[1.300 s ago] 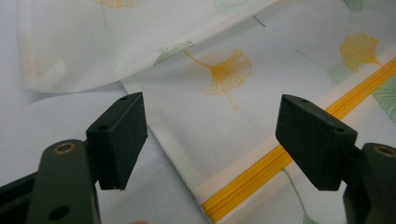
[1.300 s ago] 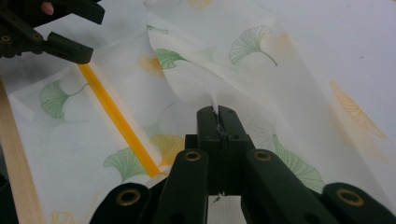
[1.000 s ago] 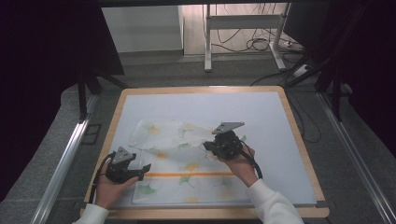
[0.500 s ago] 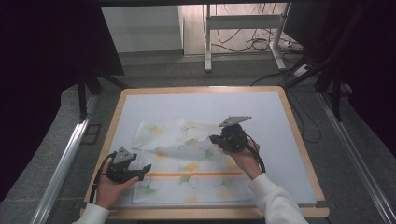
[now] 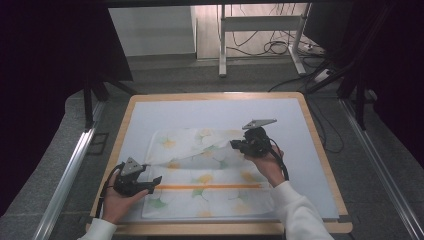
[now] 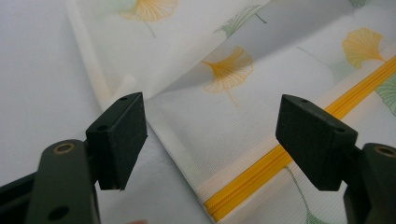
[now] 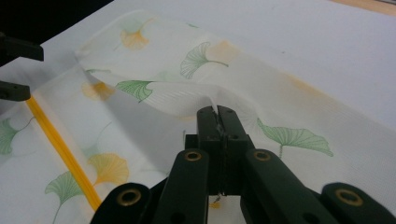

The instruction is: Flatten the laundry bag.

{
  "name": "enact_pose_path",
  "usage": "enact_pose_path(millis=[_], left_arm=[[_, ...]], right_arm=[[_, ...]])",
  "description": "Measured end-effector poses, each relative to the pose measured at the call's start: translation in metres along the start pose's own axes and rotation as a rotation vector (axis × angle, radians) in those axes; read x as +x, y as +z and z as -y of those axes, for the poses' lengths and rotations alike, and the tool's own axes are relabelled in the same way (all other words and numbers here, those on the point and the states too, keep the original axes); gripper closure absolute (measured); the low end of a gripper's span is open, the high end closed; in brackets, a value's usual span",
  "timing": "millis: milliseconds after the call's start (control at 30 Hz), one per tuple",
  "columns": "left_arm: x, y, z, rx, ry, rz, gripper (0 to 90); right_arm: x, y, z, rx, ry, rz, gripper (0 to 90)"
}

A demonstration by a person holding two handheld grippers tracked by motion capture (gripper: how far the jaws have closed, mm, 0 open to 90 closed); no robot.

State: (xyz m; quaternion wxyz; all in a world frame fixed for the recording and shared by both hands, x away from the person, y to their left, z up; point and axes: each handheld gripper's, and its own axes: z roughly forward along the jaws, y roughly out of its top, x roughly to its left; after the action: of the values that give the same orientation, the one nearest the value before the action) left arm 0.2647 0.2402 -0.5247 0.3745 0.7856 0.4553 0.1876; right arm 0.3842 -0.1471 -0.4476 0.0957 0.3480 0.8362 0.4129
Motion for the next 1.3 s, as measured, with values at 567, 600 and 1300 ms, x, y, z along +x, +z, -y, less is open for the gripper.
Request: enact_pose_path(millis=[567, 600, 1300], left_arm=[[-0.001, -0.001, 0.001, 0.001, 0.006, 0.003, 24.4], [-0.001, -0.001, 0.001, 0.000, 0.003, 0.002, 24.4], [-0.005, 0.000, 0.001, -0.003, 0.014, 0.046, 24.6]], right_arm=[[-0.016, 0.004, -0.001, -0.015, 0.042, 0.016, 89.1], [-0.017, 0.004, -0.001, -0.013, 0.045, 0.011, 89.1], [-0.042, 0.022, -0.025, 0.033, 0.100, 0.079, 89.1]])
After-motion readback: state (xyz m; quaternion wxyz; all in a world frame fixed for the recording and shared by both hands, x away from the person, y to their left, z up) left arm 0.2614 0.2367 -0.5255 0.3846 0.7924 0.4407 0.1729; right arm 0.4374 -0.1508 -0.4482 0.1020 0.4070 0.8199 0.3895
